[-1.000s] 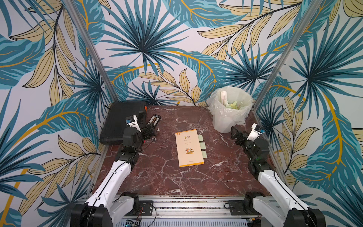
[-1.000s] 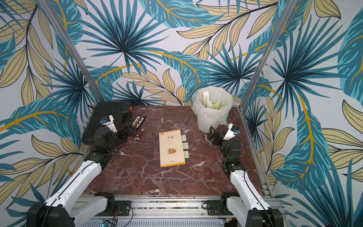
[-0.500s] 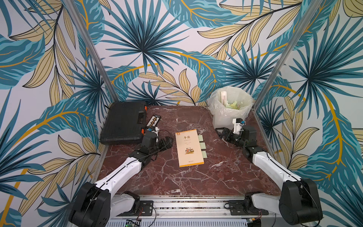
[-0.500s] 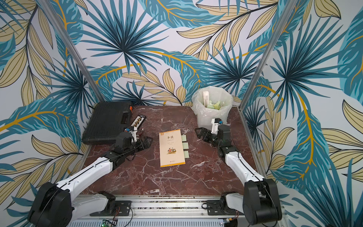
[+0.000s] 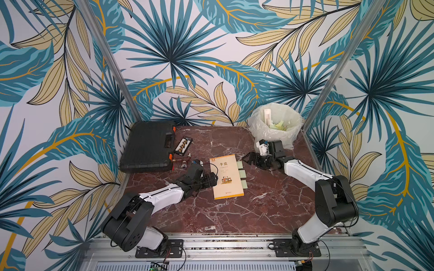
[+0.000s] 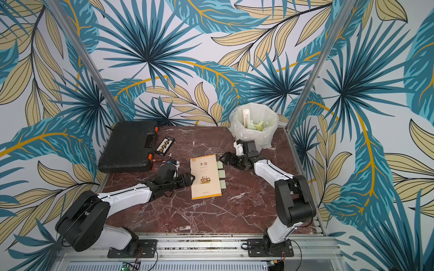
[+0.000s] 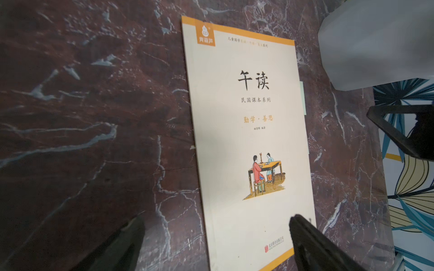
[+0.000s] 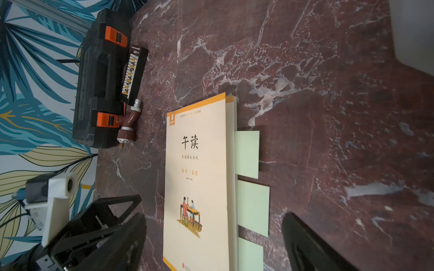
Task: Peel off the used sticky note
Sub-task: Tear off the note from the book.
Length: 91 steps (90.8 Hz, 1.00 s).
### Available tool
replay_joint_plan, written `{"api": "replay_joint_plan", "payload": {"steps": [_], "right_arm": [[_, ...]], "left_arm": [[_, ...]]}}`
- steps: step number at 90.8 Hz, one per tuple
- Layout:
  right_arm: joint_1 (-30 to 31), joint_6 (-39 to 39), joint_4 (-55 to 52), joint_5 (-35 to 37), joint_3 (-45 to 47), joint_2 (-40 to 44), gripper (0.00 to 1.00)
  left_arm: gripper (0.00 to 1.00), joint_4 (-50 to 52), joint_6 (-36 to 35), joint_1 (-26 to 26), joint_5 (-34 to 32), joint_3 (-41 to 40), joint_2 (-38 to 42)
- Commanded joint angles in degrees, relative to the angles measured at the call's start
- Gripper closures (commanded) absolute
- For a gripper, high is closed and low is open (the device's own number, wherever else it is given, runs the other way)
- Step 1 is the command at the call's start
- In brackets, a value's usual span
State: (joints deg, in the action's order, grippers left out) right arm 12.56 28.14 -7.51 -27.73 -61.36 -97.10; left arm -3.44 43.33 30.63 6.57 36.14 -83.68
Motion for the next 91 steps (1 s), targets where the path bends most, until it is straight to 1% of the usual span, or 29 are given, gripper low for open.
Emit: {"api": "replay_joint_plan", "payload": {"steps": [1,12,20,31,40,54,68,84,91], "right_arm": [[0.54,-2.07,-6.52,-1.11,-3.36,-4.78,0.09],[0.60,-2.11,-6.47,-1.60,-4.79,-7.64,0.09],[0.63,-1.88,-5.67,-2.50,-5.03,-9.40,0.09],[0.65,-1.82,-5.86,-2.64,-6.20,-12.27,0.10],[0.65,-1.84,-5.60,-3.94,-7.33,-14.51,0.13],[0.63,-1.95,-5.51,-5.13,-9.05,-17.30,0.19],[0.54,-1.64,-4.47,-6.81,-10.68,-19.58,0.33],[0.52,0.26,-1.69,-10.45,-11.84,-21.81,0.44],[0.46,0.84,-0.98,-10.95,-11.68,-21.86,0.45]], "left_arm": [[0.00,-2.39,0.18,0.64,-0.70,1.48,-1.10],[0.00,-1.40,-0.28,1.95,-0.91,3.06,-2.15],[0.00,0.50,-1.14,4.10,-1.61,6.02,-3.57],[0.00,4.39,-2.77,7.19,-3.37,12.13,-6.58],[0.00,5.22,-2.95,8.24,-3.50,15.14,-8.61],[0.00,5.03,-2.32,8.70,-3.56,16.23,-9.64],[0.00,5.40,-2.26,8.96,-3.35,16.26,-8.85],[0.00,6.39,-2.58,9.01,-4.01,15.96,-7.24],[0.00,6.83,-2.94,9.01,-4.20,15.97,-6.59]]}}
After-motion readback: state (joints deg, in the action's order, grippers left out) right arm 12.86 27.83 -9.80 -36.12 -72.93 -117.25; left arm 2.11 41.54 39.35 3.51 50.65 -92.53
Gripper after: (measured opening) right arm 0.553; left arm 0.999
